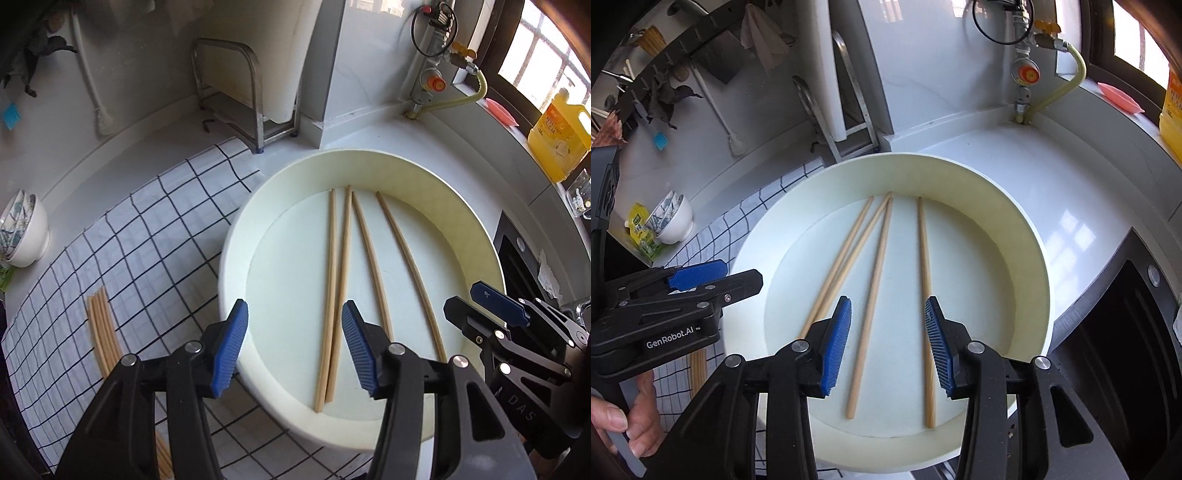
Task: Organize utensils
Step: 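Open the left tool in the basin while the right tool releases its chopstick, then move both open tools back over the remaining chopsticks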
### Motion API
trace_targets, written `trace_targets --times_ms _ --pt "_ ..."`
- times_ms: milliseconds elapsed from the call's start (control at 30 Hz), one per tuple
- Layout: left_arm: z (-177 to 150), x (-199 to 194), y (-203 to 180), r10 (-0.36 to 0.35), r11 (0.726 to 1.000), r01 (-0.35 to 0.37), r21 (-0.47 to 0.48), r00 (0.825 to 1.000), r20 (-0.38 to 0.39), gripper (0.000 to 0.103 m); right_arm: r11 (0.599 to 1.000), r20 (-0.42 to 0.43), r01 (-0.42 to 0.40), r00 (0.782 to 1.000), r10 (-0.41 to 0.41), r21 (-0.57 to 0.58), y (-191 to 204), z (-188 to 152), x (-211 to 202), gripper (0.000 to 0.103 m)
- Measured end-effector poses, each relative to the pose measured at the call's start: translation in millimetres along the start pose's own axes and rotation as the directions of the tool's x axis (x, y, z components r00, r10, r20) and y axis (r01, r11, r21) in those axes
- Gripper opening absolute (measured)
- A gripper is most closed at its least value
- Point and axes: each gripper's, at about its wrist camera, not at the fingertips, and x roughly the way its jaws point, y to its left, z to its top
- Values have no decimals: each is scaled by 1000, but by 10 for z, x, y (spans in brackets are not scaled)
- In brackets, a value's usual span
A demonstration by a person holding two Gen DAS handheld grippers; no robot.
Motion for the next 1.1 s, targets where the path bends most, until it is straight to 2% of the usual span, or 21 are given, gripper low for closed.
trace_targets --times_ms 267,600,867,1100 --pt "-102 -388 296 23 999 -21 -29 998 64 56 998 30 -15 999 17 -64 391 -13 -198 43" --pt "-403 -794 917 73 992 -60 -108 991 115 62 982 23 -59 998 64 -177 1116 -33 -248 47" --pt "-746 -951 1510 120 977 -97 -192 987 111 64 958 -10 -103 994 105 -268 1707 -104 -195 47" --pt "-1049 -889 1985 124 952 -100 -290 990 65 64 932 -79 -144 989 124 -332 2174 -247 -10 50"
